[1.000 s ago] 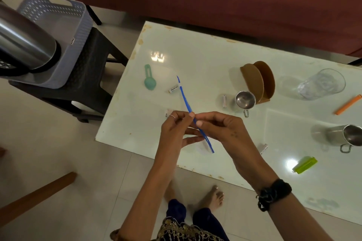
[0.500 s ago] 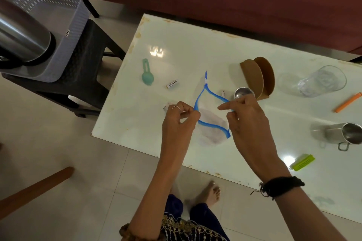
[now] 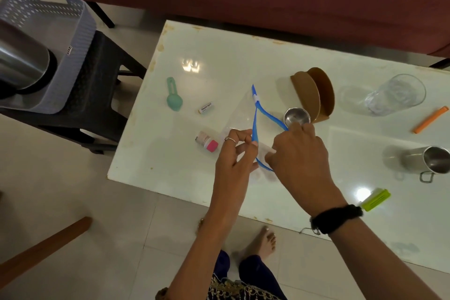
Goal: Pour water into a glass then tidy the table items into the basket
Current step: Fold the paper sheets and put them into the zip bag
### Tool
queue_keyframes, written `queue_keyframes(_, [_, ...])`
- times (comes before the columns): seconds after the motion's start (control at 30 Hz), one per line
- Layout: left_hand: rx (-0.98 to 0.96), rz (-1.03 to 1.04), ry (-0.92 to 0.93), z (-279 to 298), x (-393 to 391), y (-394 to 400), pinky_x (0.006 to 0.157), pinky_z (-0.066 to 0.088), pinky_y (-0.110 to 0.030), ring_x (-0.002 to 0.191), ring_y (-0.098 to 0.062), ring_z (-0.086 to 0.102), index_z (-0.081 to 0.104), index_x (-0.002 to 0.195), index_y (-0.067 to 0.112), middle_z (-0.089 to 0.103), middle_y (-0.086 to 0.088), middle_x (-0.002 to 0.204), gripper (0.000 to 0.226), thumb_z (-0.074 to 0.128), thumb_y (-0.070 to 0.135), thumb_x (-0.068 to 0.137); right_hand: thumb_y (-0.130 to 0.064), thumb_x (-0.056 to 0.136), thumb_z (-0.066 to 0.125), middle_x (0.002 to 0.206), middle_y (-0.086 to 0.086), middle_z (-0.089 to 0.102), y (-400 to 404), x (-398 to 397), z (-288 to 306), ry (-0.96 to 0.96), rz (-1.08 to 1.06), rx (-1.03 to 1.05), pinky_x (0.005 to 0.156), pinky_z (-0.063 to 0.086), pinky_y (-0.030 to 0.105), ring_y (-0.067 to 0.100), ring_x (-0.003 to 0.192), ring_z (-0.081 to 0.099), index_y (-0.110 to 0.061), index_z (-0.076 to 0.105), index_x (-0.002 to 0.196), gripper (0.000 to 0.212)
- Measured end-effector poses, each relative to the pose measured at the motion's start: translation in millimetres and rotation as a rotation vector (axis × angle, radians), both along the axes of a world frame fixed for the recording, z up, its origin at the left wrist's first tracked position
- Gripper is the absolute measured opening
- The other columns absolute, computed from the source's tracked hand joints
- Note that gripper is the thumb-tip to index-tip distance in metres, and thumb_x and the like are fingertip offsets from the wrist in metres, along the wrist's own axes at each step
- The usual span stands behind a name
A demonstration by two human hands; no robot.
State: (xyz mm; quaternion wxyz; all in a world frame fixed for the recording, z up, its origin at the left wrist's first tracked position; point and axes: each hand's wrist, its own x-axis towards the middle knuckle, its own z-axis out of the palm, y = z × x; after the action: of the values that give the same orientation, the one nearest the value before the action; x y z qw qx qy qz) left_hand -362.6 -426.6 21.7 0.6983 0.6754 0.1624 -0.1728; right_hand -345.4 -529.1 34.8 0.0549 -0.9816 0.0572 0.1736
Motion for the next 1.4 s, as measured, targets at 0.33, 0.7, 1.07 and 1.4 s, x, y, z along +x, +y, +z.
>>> queue_keyframes(0.33, [0.637,-0.181,-0.651,13,73,-4,0.088,0.039,-0.004,0.096,-0.004,0.051,0.053,0.110,0.005,0.053,-0.002,0.110,0.019,0.049,0.015,0.094,-0.023,0.097,0.042,0.080,0.008,0.049,4,52,-11,-0.311,-0.129,0.880,0.054,0.033,0.016,0.019,0.066,0.043,-0.010,0.040,0.083,0.019])
queue_keyframes(0.7, [1.282,-0.677,-0.649,-78,105,-18,0.064,0.028,-0.028,0.099,-0.026,0.055,0.055,0.104,0.008,0.057,-0.009,0.111,0.019,0.041,0.009,0.091,-0.017,0.090,0.053,0.077,0.003,0.053,-23,17,-43,-0.426,-0.430,0.804,0.050,0.035,0.009,0.004,0.063,0.048,-0.013,0.047,0.082,0.011])
queue_keyframes(1.07, [0.537,-0.214,-0.240,-97,80,-17,0.076,0.040,-0.021,0.091,-0.016,0.054,0.061,0.099,0.001,0.062,-0.008,0.104,0.026,0.041,-0.008,0.084,-0.025,0.078,0.051,0.076,0.015,0.057,-46,-6,-16,-0.399,-0.596,1.124,0.051,0.034,0.012,0.012,0.061,0.043,-0.018,0.051,0.080,0.008])
queue_keyframes(1.4, [0.262,0.050,-0.408,-24,63,-5,0.088,0.039,-0.006,0.101,0.006,0.056,0.062,0.110,0.018,0.064,0.010,0.106,0.021,0.048,0.016,0.094,-0.014,0.084,0.063,0.068,-0.011,0.061,-73,14,-5,-0.320,-0.489,1.007,0.050,0.038,0.005,-0.005,0.058,0.054,-0.015,0.064,0.083,0.001])
